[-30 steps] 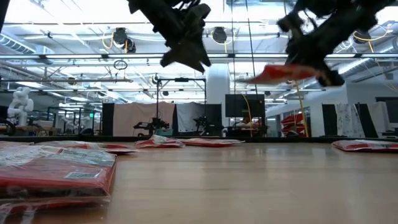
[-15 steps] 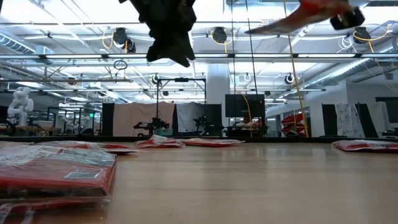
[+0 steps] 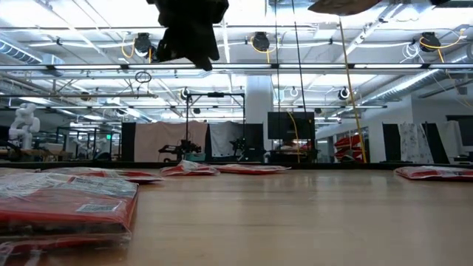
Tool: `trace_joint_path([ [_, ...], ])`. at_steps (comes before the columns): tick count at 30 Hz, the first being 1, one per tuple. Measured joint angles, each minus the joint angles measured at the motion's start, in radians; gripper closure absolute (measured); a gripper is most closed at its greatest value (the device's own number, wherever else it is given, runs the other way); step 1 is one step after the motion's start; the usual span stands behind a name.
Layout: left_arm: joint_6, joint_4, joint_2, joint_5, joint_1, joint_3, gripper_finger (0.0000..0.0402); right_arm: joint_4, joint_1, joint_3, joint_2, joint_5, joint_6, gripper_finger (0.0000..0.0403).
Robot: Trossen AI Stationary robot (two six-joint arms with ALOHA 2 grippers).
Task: Sort popcorn bags into baskets
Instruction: Put the popcorn bag into the transparent bin
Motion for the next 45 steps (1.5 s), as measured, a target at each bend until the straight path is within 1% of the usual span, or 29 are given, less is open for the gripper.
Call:
trace_joint_path([
  [2,-0.001,0.021,0.0,-0.028,-0.018,0.0,0.0284,0.0,0.041,0.0,0.0,0.001,0.034,0.0396],
  [10,-0.014,0.049,0.0,-0.047,-0.066,0.0,0.0284,-0.004,0.22,0.0,0.013,0.008,0.242,0.0396],
  [16,-0.016,0.044,0.0,-0.054,-0.075,0.0,0.0284,0.0,0.367,0.0,0.036,0.007,0.392,0.0396],
  [18,-0.013,0.043,0.0,-0.054,-0.078,0.0,0.0284,-0.002,0.417,0.0,0.043,0.02,0.447,0.0396],
  [22,-0.01,0.042,0.0,-0.054,-0.078,0.0,0.0284,-0.005,0.523,0.0,0.063,0.085,0.562,0.0396],
  [28,-0.018,0.042,0.0,-0.054,-0.078,0.0,0.0284,-0.03,0.651,0.0,0.104,0.084,0.716,0.0396],
  [31,-0.019,0.042,0.0,-0.054,-0.078,0.0,0.0284,-0.07,0.683,0.0,0.126,0.078,0.732,0.0396],
  [34,-0.02,0.042,0.0,-0.054,-0.078,0.0,0.0284,-0.156,0.695,0.0,0.158,0.07,0.731,0.0396],
  [39,-0.037,0.041,0.0,-0.054,-0.078,0.0,0.0284,-0.287,0.727,0.0,0.202,-0.004,0.729,0.0395],
  [41,-0.045,0.041,0.0,-0.054,-0.079,0.0,0.0284,-0.315,0.738,-0.001,0.215,-0.027,0.729,0.0395],
  [45,-0.051,0.042,0.0,-0.054,-0.079,0.0,0.0284,-0.337,0.743,-0.012,0.233,-0.028,0.729,0.0395],
])
